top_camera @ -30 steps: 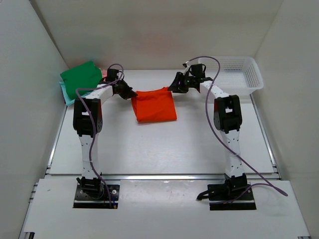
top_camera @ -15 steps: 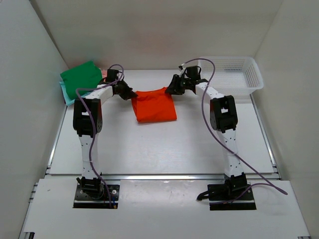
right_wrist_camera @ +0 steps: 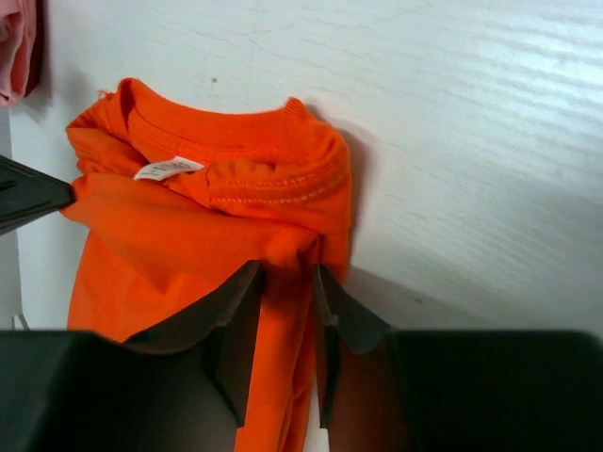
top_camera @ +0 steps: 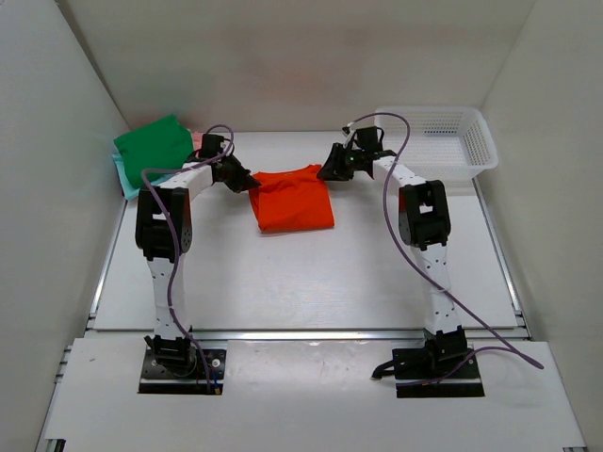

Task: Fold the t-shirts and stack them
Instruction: Fold the long partially folded tshirt into a neat square

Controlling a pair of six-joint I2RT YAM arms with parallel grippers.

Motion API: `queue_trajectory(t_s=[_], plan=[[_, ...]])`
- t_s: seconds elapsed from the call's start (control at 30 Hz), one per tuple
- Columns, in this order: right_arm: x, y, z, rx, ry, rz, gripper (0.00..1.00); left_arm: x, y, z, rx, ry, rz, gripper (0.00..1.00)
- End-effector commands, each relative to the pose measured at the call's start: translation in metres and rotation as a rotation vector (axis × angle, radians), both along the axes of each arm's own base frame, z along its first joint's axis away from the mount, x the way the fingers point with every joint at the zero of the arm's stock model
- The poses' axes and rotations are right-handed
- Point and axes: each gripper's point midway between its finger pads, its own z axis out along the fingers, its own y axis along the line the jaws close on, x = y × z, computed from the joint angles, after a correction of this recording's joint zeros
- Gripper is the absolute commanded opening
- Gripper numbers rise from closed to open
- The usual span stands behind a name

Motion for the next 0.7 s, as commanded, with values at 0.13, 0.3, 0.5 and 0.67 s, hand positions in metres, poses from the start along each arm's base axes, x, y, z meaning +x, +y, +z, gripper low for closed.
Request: queue_trajectory(t_s=[0.13, 0.3, 0.5, 0.67], plan=[[0.008, 0.018, 0.038, 0.077, -0.115, 0.081, 0.0, 0.0, -0.001, 0.051, -0.034, -0.1, -0.023, 0.0], [-0.001, 0.015, 0.074, 0.07, -0.191, 0.111, 0.0, 0.003, 0.002, 0.065, -0.031, -0.127, -0.031, 0.0], [-0.037, 0.01, 0.111, 0.056, -0.264, 0.138, 0.0, -0.011, 0.003, 0.094, -0.041, -0.178, -0.037, 0.0], [-0.076, 0.004, 0.135, 0.069, -0.304, 0.13, 0.0, -0.035, 0.005, 0.117, -0.017, -0.214, -0.059, 0.0]])
